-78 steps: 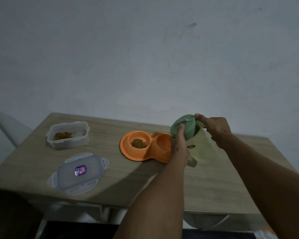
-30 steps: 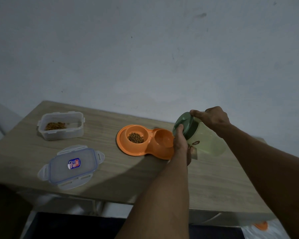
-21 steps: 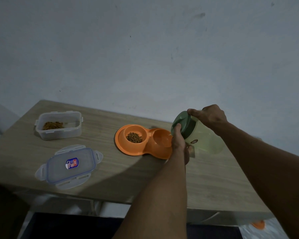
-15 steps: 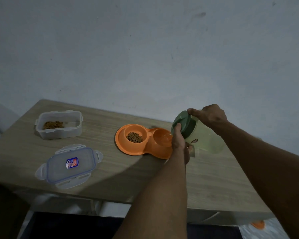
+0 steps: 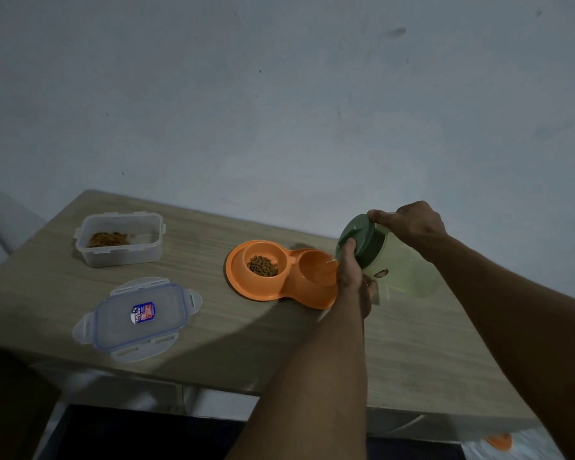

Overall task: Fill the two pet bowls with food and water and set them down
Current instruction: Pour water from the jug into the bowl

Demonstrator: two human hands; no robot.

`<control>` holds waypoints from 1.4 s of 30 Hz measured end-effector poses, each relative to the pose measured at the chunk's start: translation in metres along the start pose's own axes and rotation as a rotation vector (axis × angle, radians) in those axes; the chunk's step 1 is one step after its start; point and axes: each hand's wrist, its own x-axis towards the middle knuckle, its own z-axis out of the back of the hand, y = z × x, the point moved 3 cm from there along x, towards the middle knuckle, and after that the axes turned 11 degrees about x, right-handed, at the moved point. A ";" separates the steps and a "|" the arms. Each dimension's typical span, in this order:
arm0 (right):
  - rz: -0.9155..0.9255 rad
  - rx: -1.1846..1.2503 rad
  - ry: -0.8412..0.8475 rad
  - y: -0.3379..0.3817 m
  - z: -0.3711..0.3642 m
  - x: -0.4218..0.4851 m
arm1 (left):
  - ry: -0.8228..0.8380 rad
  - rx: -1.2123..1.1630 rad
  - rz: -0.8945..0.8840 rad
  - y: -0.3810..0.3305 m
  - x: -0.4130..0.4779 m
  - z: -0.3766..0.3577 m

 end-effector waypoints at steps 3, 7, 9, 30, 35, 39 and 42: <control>0.002 -0.006 0.000 0.001 0.000 0.001 | 0.000 0.027 -0.008 0.000 0.000 -0.001; -0.002 -0.010 -0.001 0.000 0.000 0.001 | -0.002 0.051 -0.014 0.001 -0.002 -0.001; -0.002 -0.016 0.000 0.000 0.000 0.001 | 0.003 0.054 -0.011 0.001 -0.003 -0.001; -0.006 -0.019 -0.011 -0.002 0.006 0.001 | 0.002 0.059 -0.003 -0.001 -0.014 -0.006; -0.006 -0.016 -0.019 -0.003 0.007 -0.001 | 0.010 0.052 -0.010 -0.002 -0.016 -0.007; -0.003 -0.014 -0.011 -0.003 0.007 -0.002 | 0.008 0.043 -0.003 -0.002 -0.019 -0.007; 0.000 -0.014 -0.015 -0.002 0.009 -0.005 | 0.009 0.035 -0.001 -0.001 -0.022 -0.008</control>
